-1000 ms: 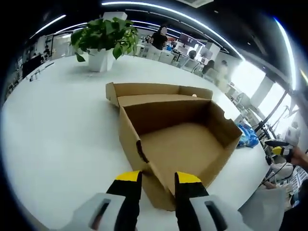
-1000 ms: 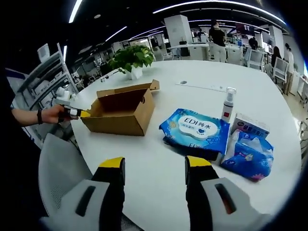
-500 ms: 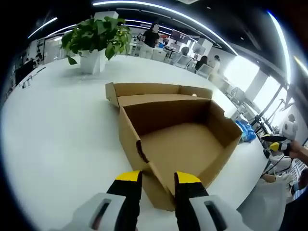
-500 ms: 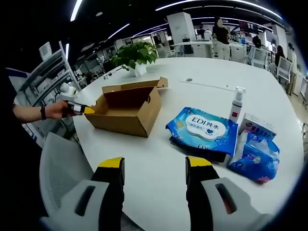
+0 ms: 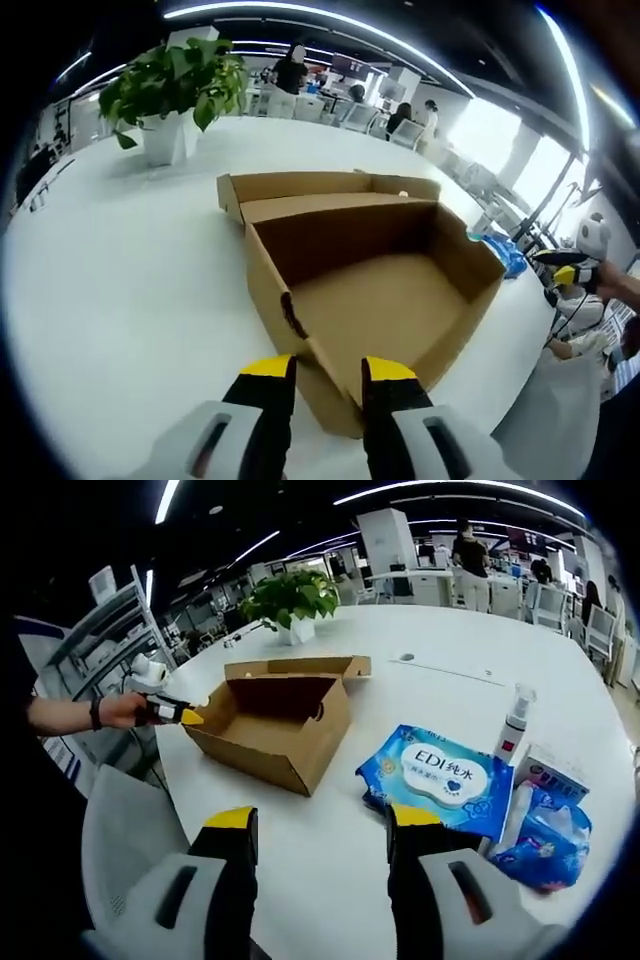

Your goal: Operate the shoe box by opening the lid, removing the specified soft item, and placing it in the target area until the item is outside and the box remains undamaged.

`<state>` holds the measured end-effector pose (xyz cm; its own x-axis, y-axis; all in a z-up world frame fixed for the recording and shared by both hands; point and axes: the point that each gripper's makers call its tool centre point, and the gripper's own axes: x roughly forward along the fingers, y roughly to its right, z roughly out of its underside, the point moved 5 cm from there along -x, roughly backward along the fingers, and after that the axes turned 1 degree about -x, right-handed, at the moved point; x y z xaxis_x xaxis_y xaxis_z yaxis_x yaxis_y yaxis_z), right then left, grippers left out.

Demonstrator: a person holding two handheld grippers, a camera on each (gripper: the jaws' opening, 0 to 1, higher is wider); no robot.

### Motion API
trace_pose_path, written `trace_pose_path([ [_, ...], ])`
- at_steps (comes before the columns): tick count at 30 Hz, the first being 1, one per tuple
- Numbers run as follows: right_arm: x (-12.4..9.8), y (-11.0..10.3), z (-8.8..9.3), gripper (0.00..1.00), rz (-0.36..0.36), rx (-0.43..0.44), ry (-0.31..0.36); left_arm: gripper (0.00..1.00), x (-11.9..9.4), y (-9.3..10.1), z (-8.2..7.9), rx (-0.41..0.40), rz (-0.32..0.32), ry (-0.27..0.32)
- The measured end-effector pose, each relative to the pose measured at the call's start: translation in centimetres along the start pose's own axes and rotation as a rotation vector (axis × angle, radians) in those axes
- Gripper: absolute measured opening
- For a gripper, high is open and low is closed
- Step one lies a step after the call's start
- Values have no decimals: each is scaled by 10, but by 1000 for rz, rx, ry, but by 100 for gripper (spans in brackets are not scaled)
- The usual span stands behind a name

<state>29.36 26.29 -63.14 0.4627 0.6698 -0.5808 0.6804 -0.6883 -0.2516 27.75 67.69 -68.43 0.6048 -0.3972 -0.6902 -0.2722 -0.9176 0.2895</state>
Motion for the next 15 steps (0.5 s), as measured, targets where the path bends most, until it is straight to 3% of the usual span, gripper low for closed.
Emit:
trace_pose_path([
  [15, 44, -1, -41, 48, -1, -29, 23, 25, 4, 0, -4, 51, 40, -12],
])
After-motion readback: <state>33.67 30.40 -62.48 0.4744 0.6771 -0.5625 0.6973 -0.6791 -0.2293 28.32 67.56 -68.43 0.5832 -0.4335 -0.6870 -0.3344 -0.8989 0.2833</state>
